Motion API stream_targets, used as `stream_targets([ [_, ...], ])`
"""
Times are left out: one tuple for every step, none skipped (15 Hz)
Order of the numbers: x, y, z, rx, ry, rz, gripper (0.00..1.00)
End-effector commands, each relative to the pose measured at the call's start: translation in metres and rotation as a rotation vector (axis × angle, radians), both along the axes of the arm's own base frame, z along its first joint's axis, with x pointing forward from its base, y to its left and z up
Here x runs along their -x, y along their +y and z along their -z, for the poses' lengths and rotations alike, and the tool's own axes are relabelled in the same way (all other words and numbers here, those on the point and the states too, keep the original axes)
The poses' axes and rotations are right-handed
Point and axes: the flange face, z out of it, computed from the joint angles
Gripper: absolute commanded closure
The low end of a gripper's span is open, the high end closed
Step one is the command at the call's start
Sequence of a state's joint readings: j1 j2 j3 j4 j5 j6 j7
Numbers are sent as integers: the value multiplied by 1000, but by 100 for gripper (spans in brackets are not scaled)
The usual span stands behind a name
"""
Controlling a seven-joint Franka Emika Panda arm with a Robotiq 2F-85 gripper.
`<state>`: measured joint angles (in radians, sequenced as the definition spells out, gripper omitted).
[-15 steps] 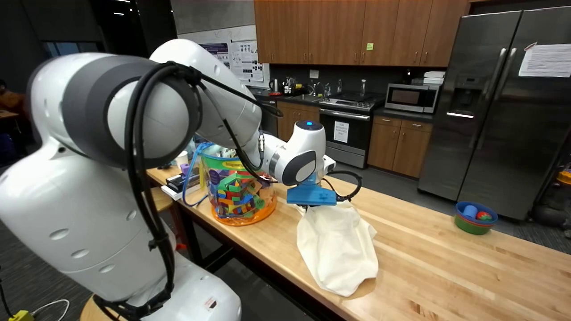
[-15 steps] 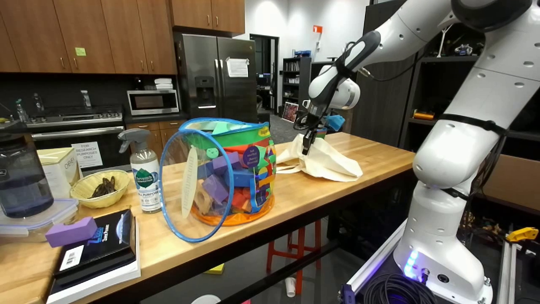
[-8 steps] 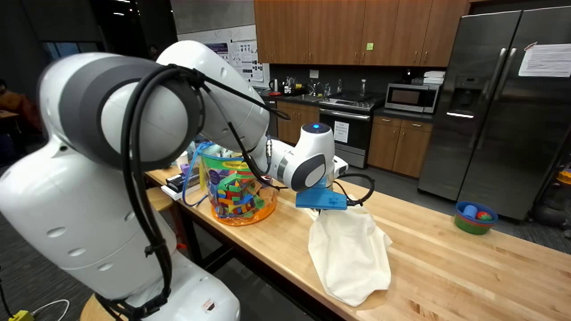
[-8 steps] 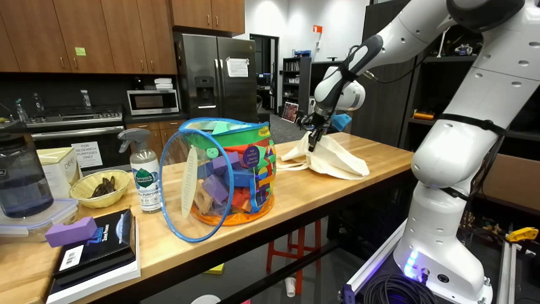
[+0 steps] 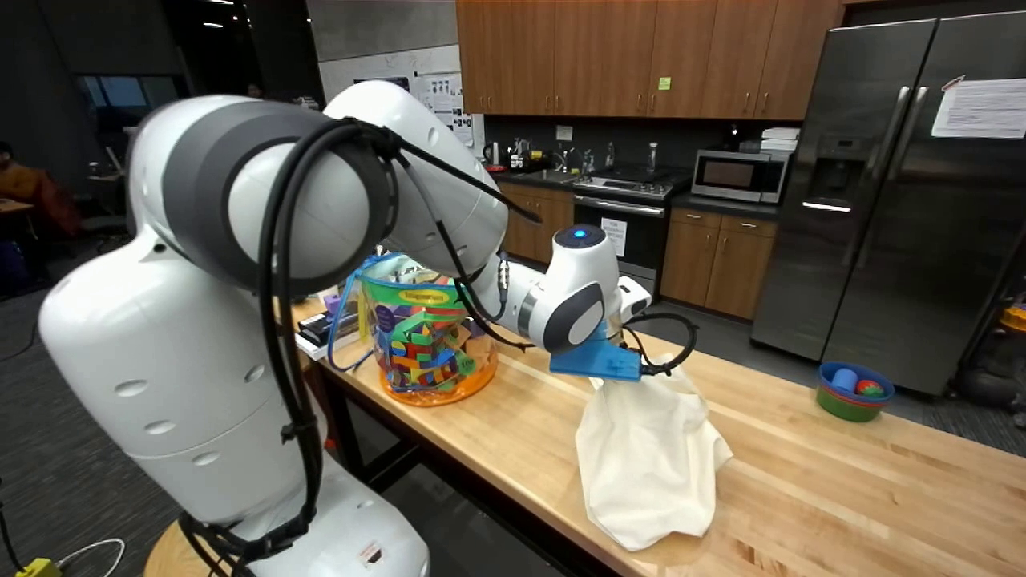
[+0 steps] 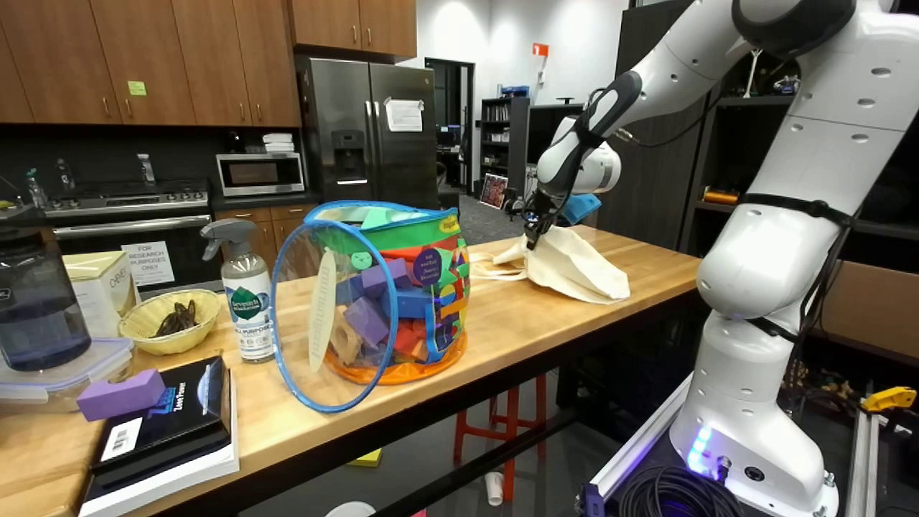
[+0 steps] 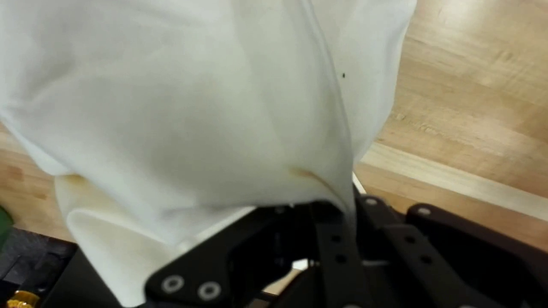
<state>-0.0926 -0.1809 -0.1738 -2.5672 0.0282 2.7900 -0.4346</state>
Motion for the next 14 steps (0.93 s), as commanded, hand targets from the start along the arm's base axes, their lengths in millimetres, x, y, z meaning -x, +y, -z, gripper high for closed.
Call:
stream_targets([
  [-17,-17,0,24,-31,69,99],
  [-20,-23,2,25,-31,90,99],
  [-23,-29,4,27,-30,116,99],
  [-26,-36,6,31,-26,142,99],
  [-29,-42,7,33,-24,163,99],
  [-31,-51,9,41,-23,186,99],
  [-34,-59,10,49,-22,206,99],
  [-37,-68,10,56,-22,229,99],
  [-40,-76,11,63,-23,249,99],
  [-43,-83,11,69,-23,266,99],
  [-48,-90,11,75,-24,284,99],
  [-53,-96,10,77,-27,301,99],
  [-58,-100,9,79,-30,314,99],
  [-63,-104,9,82,-35,323,99],
])
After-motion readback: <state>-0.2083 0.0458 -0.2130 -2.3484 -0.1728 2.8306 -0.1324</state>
